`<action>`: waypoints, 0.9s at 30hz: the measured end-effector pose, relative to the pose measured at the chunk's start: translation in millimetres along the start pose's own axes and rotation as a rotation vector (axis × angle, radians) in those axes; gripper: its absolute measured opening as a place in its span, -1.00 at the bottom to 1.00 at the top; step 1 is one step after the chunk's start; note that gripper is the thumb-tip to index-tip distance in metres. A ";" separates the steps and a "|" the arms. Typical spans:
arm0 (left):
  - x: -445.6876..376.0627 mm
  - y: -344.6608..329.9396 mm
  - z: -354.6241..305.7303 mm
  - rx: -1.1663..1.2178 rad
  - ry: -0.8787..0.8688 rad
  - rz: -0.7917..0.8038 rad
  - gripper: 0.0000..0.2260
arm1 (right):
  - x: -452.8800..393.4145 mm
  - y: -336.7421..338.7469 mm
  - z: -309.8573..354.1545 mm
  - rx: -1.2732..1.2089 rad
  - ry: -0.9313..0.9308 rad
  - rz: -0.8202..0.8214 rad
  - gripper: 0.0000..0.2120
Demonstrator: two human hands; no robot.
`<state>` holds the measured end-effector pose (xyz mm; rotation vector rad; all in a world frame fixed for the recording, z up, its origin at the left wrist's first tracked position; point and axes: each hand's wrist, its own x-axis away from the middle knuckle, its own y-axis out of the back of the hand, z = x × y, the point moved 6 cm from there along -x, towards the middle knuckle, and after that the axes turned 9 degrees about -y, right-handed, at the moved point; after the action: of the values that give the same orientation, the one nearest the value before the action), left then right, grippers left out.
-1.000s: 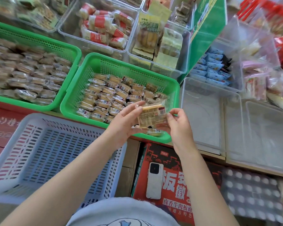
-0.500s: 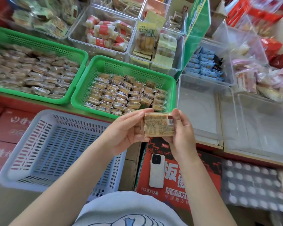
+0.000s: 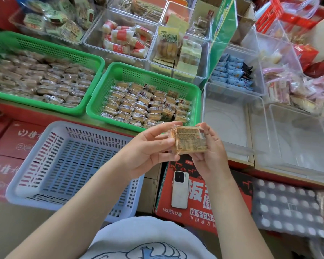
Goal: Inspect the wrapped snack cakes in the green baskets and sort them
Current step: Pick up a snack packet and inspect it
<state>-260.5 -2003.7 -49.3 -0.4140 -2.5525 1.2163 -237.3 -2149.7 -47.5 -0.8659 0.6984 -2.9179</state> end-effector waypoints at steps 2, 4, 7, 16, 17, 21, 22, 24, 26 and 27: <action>0.2 5.2 0.3 -0.007 0.017 0.005 -0.57 | 2.1 0.7 0.0 0.007 0.026 -0.075 -0.77; -0.3 15.7 1.3 -0.052 0.029 -0.059 -0.51 | 2.8 3.2 0.7 0.081 0.068 -0.178 -0.77; -0.4 26.8 5.1 -0.091 0.044 -0.174 -0.53 | 1.9 3.9 2.3 0.273 0.136 -0.296 -0.80; -6.2 35.5 6.9 -0.091 0.002 -0.326 -0.63 | -9.3 -5.0 -2.0 0.402 0.146 -0.280 -0.79; -7.6 39.4 6.5 -0.061 -0.012 -0.361 -0.65 | -11.4 -6.4 -2.7 0.394 0.120 -0.224 -0.78; -9.5 54.1 3.3 0.011 -0.044 -0.456 -0.67 | -16.7 -14.5 -1.8 0.509 0.137 -0.037 -0.79; -9.8 55.9 3.3 0.004 -0.039 -0.456 -0.66 | -17.5 -15.3 -0.8 0.507 0.150 -0.018 -0.80; -10.1 57.0 2.7 -0.007 -0.024 -0.456 -0.61 | -20.1 -16.0 0.5 0.476 0.162 0.001 -0.81; -11.1 59.7 1.9 -0.034 -0.014 -0.462 -0.51 | -22.9 -15.5 0.4 0.467 0.160 -0.018 -0.84; -11.6 61.7 0.8 -0.076 -0.011 -0.458 -0.44 | -24.4 -14.1 0.0 0.470 0.158 -0.040 -0.87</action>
<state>-241.7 -1971.3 -99.7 0.1608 -2.5117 0.9535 -215.2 -2133.5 -54.1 -0.6075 -0.0169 -3.0051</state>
